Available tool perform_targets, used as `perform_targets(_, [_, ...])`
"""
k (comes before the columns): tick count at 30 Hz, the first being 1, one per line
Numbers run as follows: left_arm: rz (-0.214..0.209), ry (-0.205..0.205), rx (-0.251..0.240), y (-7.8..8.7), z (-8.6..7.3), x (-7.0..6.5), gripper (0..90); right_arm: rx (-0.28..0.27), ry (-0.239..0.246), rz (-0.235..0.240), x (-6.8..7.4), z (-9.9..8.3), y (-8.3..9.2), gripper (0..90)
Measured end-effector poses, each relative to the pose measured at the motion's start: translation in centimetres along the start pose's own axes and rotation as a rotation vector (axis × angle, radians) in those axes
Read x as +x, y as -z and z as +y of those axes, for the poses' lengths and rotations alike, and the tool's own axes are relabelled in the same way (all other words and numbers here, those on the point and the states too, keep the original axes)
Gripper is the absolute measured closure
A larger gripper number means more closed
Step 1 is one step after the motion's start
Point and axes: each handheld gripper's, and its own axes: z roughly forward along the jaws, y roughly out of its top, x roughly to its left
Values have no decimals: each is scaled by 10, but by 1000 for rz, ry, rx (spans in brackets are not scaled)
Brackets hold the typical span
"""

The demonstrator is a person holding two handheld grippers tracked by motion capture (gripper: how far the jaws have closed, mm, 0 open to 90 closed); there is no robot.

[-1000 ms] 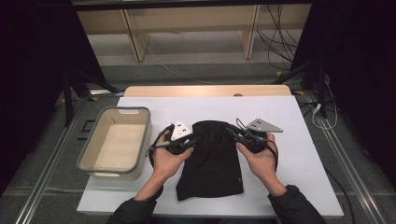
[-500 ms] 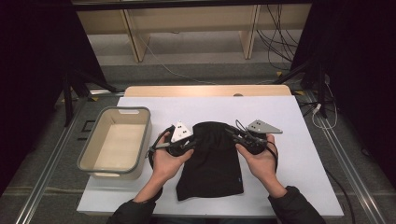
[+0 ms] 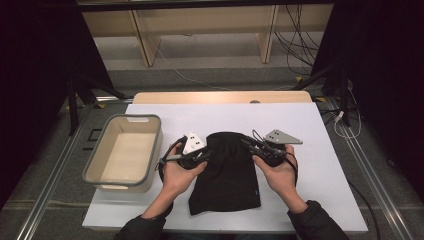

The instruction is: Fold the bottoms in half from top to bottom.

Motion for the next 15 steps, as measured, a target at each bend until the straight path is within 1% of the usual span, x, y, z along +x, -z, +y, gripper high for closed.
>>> perform_targets(12, [-4, -5, 2, 2, -1, -3, 793, 5, 3, 4, 1, -2, 1, 779])
perform_targets(15, [-5, -12, 6, 3, -1, -3, 794, 6, 3, 5, 1, -2, 2, 780])
